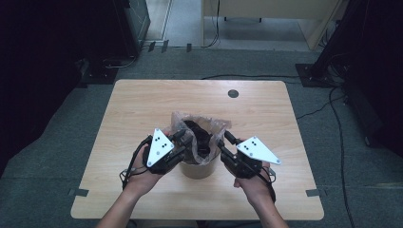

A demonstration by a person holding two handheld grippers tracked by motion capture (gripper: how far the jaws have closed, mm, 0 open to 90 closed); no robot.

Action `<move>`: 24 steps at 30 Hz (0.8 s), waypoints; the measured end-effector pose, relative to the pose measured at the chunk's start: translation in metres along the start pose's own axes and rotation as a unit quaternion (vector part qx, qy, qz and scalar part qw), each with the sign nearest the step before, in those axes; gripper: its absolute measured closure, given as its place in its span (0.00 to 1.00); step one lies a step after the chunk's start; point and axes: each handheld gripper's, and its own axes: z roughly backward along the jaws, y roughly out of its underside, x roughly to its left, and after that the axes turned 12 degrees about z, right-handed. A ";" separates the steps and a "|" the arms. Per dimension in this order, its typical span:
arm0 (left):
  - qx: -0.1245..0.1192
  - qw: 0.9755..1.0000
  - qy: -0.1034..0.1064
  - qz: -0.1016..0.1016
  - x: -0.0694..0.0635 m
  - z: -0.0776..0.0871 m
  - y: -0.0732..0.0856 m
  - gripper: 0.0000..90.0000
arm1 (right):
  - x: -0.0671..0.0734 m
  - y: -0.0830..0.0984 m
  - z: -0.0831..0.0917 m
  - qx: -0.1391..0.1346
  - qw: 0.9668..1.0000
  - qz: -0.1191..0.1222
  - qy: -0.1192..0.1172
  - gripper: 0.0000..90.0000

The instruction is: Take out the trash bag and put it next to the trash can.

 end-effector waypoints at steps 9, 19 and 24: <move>0.014 1.000 -0.005 0.004 -0.003 -0.010 -0.004 0.68 | 0.019 0.003 0.008 0.004 0.996 -0.026 -0.088 0.60; 0.015 1.000 -0.016 0.023 0.004 -0.008 -0.005 0.69 | 0.053 -0.001 -0.020 0.052 0.995 -0.020 -0.084 0.41; 0.006 0.999 -0.016 0.031 0.008 -0.002 -0.005 0.66 | 0.064 -0.002 -0.032 0.077 0.996 0.006 -0.052 0.80</move>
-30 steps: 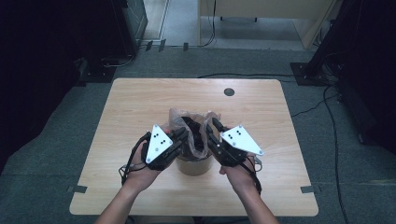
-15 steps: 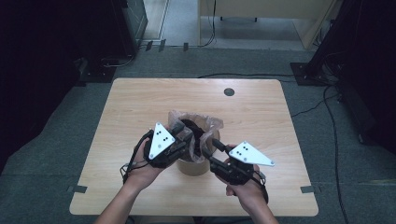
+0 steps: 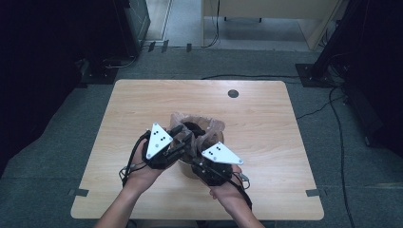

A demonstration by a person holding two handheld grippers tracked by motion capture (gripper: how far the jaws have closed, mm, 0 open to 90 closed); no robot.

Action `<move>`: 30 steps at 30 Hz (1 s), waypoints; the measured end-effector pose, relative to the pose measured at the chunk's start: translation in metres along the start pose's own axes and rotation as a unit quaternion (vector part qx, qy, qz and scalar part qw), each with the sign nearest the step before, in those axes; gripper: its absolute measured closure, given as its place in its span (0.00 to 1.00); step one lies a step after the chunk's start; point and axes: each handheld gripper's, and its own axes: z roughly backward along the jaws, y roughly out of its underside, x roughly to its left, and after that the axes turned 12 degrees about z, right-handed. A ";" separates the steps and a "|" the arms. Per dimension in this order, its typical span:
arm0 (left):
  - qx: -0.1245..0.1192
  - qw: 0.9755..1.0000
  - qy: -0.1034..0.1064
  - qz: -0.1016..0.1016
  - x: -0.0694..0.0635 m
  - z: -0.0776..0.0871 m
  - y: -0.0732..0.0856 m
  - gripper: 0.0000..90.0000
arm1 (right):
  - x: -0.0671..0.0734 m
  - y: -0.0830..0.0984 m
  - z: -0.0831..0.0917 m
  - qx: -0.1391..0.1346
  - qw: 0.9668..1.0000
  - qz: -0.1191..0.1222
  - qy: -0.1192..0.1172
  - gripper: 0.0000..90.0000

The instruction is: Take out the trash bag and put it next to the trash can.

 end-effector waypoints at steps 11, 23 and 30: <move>-0.026 0.995 -0.071 0.066 0.034 0.021 0.014 0.23 | -0.006 -0.003 0.002 -0.032 0.999 0.011 0.023 1.00; 0.009 0.978 -0.165 0.131 0.096 0.047 0.071 0.11 | -0.010 -0.019 0.013 -0.078 0.996 0.024 0.033 1.00; 0.065 0.963 -0.218 0.142 0.125 0.056 0.117 0.11 | -0.011 -0.030 0.017 -0.093 0.995 0.031 0.036 1.00</move>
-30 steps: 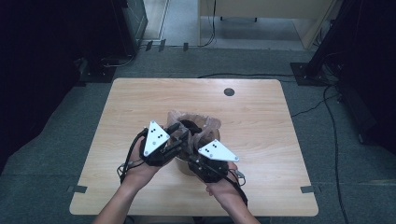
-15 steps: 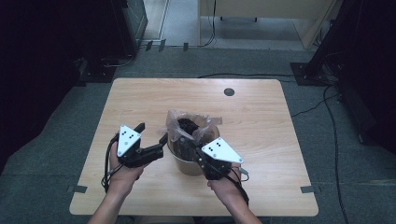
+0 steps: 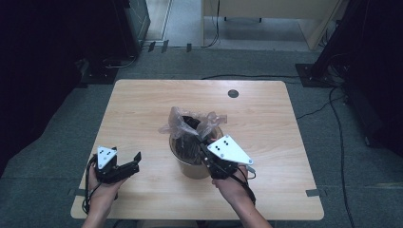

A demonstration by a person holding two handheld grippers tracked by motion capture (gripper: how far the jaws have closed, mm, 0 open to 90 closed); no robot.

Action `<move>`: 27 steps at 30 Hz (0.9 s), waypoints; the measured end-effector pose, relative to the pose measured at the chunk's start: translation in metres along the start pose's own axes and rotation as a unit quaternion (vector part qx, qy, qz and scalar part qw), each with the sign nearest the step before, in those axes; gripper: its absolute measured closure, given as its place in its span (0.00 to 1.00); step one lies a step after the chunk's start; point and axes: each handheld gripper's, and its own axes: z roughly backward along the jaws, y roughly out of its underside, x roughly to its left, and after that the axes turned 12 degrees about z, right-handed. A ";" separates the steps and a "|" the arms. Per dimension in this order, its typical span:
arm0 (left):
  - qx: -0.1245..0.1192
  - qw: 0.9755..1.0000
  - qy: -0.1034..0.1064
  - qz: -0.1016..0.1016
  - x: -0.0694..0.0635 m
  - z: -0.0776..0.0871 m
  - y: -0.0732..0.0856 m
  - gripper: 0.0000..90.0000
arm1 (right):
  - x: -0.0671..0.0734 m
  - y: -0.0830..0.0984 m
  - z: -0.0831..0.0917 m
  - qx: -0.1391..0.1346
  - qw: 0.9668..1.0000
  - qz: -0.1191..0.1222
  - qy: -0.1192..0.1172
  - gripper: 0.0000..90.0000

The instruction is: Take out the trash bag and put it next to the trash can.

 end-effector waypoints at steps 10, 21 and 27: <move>0.058 0.997 -0.056 0.000 0.036 -0.009 0.028 0.11 | 0.000 -0.015 0.003 -0.022 1.000 0.009 0.002 1.00; 0.073 0.994 -0.083 -0.012 0.049 -0.017 0.042 0.11 | -0.008 -0.035 0.011 -0.054 0.998 0.016 0.020 1.00; 0.084 0.992 -0.088 -0.018 0.049 -0.019 0.043 0.11 | -0.018 -0.050 0.019 -0.074 0.996 0.020 0.037 1.00</move>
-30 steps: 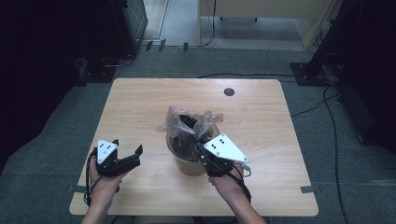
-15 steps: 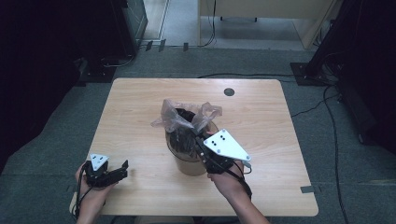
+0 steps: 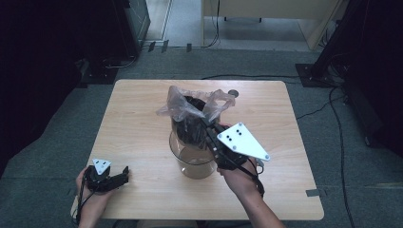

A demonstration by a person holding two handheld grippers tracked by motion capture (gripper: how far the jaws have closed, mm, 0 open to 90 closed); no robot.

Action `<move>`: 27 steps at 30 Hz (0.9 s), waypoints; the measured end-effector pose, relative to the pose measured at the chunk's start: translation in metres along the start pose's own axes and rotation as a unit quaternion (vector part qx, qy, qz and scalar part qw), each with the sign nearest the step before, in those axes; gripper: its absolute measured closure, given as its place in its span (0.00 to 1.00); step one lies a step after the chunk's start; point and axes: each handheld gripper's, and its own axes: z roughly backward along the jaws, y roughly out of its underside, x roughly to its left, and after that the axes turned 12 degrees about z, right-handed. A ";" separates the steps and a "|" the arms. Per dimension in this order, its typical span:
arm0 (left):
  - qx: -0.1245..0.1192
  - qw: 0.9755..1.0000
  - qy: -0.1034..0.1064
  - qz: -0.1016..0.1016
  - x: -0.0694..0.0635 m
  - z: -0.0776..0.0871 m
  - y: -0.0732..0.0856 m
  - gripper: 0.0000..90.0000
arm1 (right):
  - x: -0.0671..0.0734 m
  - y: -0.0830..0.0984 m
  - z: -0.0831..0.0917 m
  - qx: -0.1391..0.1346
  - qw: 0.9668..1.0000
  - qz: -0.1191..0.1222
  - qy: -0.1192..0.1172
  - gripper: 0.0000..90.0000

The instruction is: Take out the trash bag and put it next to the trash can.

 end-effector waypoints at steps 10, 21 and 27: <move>0.018 0.999 0.026 0.026 0.004 -0.002 -0.001 0.11 | -0.040 -0.009 0.017 -0.017 0.998 -0.005 0.056 1.00; 0.018 0.999 0.026 0.024 0.004 -0.002 -0.001 0.11 | -0.089 0.020 0.024 0.021 0.993 -0.005 0.119 1.00; 0.018 0.999 0.027 0.025 0.004 -0.002 -0.001 0.11 | -0.096 0.051 0.002 0.064 0.989 -0.002 0.133 1.00</move>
